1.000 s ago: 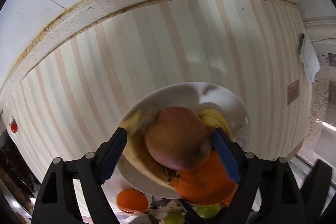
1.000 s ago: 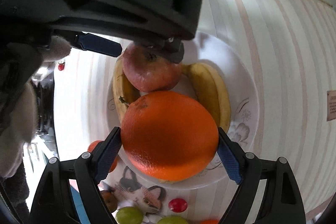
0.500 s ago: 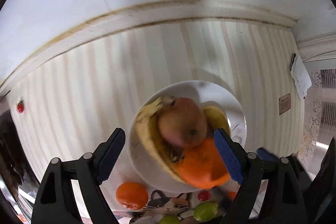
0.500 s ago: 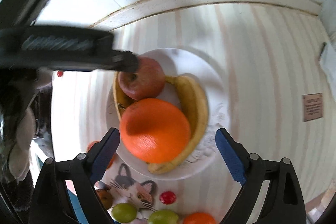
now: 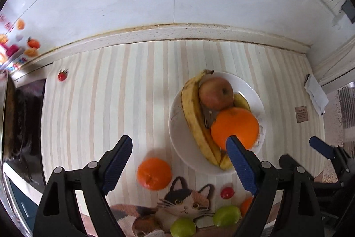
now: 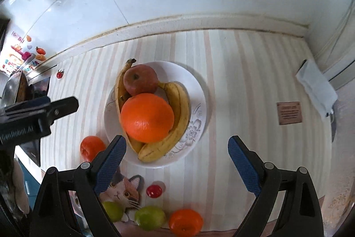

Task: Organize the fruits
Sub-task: 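Grasp the dark apple with the left gripper while the right gripper grasps a tangerine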

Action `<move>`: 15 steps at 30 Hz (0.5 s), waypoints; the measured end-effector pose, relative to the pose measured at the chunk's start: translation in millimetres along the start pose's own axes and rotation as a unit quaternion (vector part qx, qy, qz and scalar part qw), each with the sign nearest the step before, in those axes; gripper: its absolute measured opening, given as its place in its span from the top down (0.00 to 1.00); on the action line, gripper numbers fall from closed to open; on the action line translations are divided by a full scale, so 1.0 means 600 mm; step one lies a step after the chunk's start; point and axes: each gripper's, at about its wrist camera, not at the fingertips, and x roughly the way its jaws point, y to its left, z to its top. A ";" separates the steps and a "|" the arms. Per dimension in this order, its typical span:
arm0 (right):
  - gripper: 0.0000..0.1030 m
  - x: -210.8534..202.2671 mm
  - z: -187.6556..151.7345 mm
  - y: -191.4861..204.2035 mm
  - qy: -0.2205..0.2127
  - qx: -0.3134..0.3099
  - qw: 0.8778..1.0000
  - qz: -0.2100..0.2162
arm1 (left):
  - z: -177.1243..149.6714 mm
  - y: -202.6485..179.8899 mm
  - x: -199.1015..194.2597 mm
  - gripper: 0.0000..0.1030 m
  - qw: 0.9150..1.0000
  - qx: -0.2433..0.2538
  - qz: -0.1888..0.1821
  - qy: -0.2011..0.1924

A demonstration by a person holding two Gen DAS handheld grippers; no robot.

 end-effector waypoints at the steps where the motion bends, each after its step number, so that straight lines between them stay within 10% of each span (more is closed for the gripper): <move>1: 0.08 -0.009 -0.006 0.002 -0.005 -0.004 1.000 -0.001 | -0.010 -0.002 -0.005 0.16 1.000 -0.002 0.002 -0.005; 15: 0.08 -0.144 -0.078 0.033 -0.072 -0.021 0.997 0.004 | -0.118 -0.012 -0.119 0.16 0.997 -0.009 -0.010 -0.072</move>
